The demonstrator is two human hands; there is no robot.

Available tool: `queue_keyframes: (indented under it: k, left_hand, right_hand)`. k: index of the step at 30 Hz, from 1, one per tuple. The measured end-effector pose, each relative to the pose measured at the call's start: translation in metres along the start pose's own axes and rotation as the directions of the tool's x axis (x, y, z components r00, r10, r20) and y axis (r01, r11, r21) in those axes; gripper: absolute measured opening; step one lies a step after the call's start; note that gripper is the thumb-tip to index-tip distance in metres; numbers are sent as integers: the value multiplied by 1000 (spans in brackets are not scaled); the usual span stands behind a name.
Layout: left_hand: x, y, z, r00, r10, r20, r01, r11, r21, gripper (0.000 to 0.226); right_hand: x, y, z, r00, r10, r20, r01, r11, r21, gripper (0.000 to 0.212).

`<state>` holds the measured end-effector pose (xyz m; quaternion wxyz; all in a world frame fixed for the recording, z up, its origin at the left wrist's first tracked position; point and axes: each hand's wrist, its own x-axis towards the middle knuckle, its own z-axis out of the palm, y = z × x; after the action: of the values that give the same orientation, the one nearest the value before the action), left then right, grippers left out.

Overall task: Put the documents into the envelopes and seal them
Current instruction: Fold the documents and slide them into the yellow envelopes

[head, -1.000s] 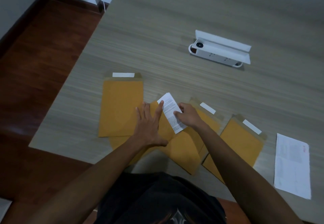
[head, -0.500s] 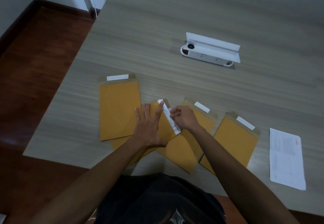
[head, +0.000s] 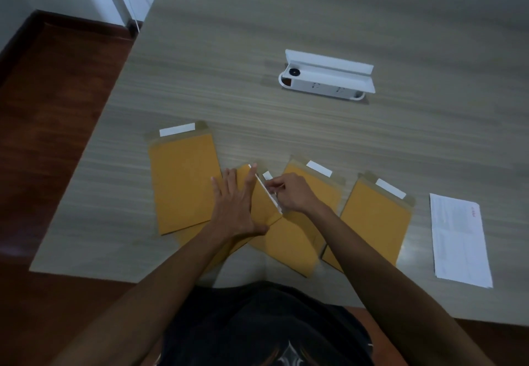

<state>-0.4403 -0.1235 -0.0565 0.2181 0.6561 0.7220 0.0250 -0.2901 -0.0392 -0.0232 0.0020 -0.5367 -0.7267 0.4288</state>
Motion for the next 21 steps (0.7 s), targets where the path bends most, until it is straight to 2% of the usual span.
queue_keyframes:
  k: [4,7,13,17,21]
  left_hand:
    - [6,9,0,1000,13,19,-13,1000,10,142]
    - [17,28,-3,998,57,-30,-59,997,-48,129]
    - [40,99,2,978,186,-89,-194,976,-98,85]
    - [43,165,17,960,275,-56,-280,955,-98,76]
    - [42,227,37,951,309,15,-303,940,-154,71]
  right_hand:
    - [-5,18,-18,990,38,-137,-22,993,116,29]
    - [-15,40,-32,959,117,-257,-60,974,219,29]
    - [-55,100,-65,858,289,-425,-152,933,327,27]
    - [-92,154,-89,744,417,-523,-224,892,392,27]
    - [-128,205,-114,680,510,-526,-290,847,445,29]
